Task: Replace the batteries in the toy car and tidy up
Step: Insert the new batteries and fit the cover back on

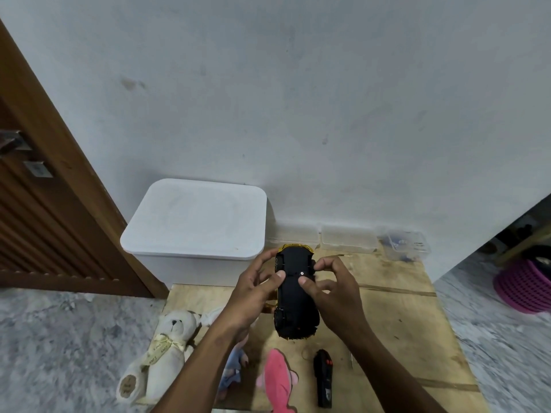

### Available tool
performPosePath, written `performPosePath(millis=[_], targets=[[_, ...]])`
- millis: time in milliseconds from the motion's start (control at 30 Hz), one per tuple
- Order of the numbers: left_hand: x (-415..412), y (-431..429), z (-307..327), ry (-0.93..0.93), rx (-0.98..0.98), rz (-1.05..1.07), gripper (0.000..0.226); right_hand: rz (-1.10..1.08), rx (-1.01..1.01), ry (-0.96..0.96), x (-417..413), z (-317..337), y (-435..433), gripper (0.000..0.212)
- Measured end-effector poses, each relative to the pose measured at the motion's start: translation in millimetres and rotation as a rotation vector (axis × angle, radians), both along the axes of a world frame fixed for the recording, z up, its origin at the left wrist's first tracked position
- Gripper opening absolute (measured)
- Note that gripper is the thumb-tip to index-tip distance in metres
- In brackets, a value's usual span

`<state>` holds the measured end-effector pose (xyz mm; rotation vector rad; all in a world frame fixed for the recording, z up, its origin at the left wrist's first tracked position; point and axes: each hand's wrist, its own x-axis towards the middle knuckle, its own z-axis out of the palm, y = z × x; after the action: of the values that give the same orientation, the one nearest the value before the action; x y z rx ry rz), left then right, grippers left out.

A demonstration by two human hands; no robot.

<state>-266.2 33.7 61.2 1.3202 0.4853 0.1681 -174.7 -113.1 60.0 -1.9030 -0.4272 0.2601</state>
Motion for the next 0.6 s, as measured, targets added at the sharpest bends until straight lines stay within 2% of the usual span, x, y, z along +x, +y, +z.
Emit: performPosePath(millis=[100, 200, 433, 600], targets=[[2, -3, -3, -0.009, 0.041, 0.027, 0.051, 0.0, 0.039, 0.013, 2, 1, 0, 0.025], [5, -6, -5, -0.014, 0.085, 0.076, 0.054, 0.019, 0.017, -0.026, 3, 0, -2, 0.024], [4, -11, -4, -0.006, 0.093, 0.108, 0.054, 0.094, -0.123, -0.393, 5, -3, -6, 0.025], [3, -12, 0, -0.001, 0.104, 0.094, 0.054, 0.093, -0.173, -0.461, 4, -2, -9, 0.015]])
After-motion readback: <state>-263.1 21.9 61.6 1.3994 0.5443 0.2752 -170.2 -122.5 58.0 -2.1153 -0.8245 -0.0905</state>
